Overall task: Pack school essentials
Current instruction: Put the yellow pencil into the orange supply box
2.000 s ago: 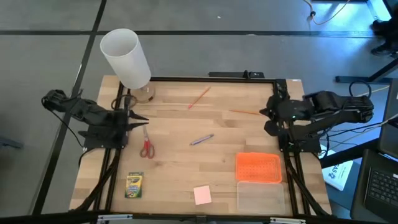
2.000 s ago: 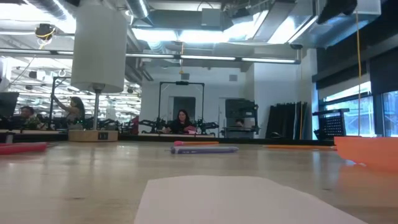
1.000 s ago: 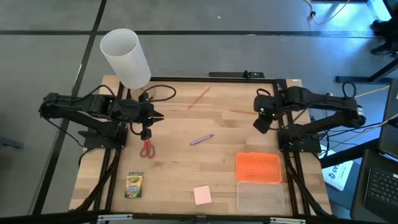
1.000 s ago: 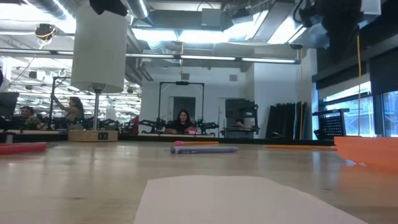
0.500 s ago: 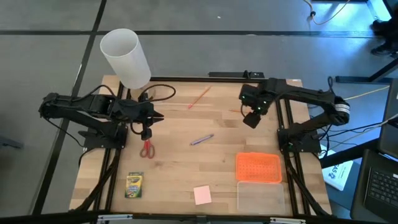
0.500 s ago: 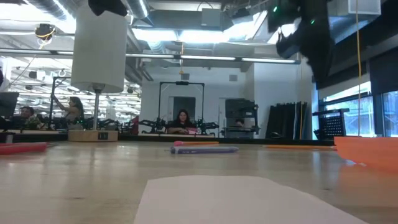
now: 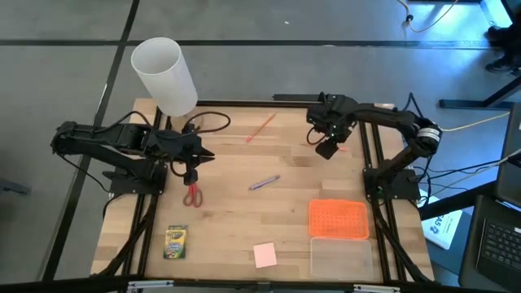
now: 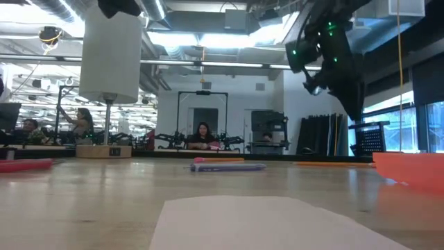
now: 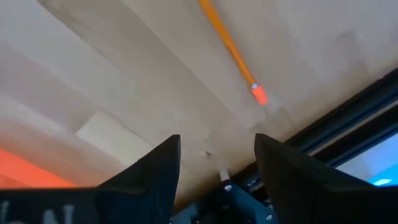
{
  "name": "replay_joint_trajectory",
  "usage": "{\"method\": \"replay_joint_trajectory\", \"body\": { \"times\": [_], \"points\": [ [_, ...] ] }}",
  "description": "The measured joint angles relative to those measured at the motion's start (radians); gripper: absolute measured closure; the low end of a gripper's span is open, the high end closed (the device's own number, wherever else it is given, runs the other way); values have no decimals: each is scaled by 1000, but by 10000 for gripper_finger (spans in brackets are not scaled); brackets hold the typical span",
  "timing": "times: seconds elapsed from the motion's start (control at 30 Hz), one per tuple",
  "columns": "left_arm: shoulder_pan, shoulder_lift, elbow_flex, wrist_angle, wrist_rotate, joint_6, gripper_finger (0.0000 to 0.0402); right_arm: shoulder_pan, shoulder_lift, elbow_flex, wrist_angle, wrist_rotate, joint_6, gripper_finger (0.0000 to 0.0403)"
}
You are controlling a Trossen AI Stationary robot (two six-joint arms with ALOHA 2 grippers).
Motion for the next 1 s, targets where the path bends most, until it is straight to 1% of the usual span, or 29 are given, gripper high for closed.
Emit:
{"method": "replay_joint_trajectory", "body": {
  "times": [0.17,0.27,0.43,0.7,1.0],
  "points": [
    [0,0,0,0,0,-6,354,-27,0,-109,70,0,-55,195],
    [0,0,0,0,0,-6,354,-34,0,-148,115,6,-73,195],
    [0,0,0,0,0,-7,354,-48,0,-208,175,136,-77,195],
    [0,0,0,0,0,-7,354,-89,0,-272,289,139,-98,195],
    [0,0,0,0,0,-7,354,-122,0,-330,366,141,-123,195]
  ]
}}
